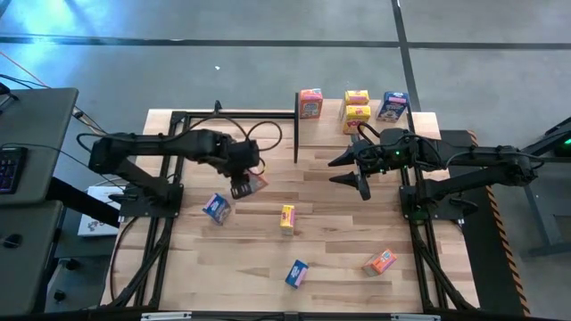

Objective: Stack cereal on shelf
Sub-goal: Put the left orange cereal box on the shelf aligned with the orange cereal box

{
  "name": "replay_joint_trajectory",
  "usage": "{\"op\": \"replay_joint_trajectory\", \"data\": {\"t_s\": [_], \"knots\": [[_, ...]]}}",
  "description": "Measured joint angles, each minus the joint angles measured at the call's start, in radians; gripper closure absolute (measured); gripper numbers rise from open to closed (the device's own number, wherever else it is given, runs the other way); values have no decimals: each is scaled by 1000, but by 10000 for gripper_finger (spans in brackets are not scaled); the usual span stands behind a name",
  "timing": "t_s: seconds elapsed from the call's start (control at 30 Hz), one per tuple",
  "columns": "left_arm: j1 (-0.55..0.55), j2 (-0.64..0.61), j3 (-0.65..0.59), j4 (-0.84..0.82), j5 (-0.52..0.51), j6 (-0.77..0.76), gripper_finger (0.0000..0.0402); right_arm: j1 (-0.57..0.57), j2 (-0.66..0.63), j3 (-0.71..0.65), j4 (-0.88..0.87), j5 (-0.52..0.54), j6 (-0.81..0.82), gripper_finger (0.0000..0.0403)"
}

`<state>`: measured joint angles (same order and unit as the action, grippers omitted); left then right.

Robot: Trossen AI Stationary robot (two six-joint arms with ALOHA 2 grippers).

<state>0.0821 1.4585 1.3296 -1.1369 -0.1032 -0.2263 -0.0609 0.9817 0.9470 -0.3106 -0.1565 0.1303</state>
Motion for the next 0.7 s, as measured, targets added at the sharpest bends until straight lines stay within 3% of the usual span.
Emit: {"op": "replay_joint_trajectory", "data": {"t_s": [0.3,0.7], "knots": [[82,57,0,60,-8,191,234,0,0,0,0,0,0,185],[106,105,1,64,-6,231,234,0,0,0,0,0,0,185]]}}
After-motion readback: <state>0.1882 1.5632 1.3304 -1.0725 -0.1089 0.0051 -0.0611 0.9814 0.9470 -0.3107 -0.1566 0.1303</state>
